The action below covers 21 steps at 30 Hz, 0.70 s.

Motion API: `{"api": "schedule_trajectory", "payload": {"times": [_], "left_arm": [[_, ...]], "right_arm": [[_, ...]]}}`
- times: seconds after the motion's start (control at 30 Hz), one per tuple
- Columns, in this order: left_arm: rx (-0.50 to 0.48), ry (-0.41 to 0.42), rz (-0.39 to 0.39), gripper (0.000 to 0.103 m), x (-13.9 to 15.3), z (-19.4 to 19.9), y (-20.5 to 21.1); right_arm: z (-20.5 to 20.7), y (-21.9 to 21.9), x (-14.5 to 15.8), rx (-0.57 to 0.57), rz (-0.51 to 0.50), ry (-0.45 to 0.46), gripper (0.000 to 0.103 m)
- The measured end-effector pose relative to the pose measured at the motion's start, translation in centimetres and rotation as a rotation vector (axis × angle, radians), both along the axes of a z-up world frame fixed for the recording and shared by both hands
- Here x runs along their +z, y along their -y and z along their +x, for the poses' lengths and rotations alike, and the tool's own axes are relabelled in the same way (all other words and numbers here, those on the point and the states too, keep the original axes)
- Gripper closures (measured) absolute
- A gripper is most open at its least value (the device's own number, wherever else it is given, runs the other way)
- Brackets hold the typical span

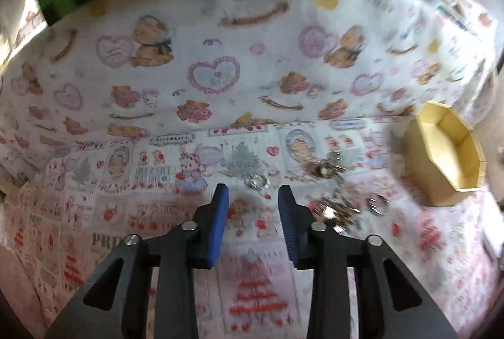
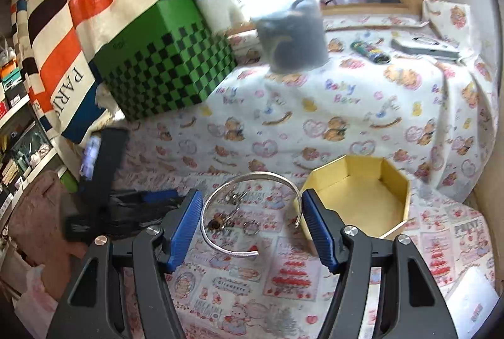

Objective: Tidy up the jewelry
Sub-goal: 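Carry the bangle over the gold box and release it inside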

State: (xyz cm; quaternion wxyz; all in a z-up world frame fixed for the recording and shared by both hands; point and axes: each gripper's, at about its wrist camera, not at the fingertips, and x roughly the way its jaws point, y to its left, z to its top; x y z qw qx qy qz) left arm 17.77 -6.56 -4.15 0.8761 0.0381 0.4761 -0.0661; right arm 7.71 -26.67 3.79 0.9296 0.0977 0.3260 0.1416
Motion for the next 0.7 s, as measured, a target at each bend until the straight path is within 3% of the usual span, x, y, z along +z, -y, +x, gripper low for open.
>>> {"api": "schedule_trajectory", "payload": {"times": [0.13, 0.23, 0.47, 0.7], "left_arm": [[0.007, -0.018, -0.027, 0.083, -1.0, 1.3, 0.4], [0.012, -0.001, -0.026, 0.090, -1.3, 1.9, 0.6], [0.004, 0.007, -0.010, 0.090, -0.6, 1.2, 0.4], [-0.017, 0.066, -0.027, 0.090, 1.9, -1.6, -0.1]], "right_arm": [[0.2, 1.9, 0.3, -0.059, -0.006, 0.022, 0.036], [1.2, 3.5, -0.5, -0.098, 0.008, -0.013, 0.036], [4.2, 4.8, -4.1, -0.150, -0.037, -0.135, 0.036], [5.7, 4.4, -5.8, -0.155, -0.102, -0.177, 0.036]]}}
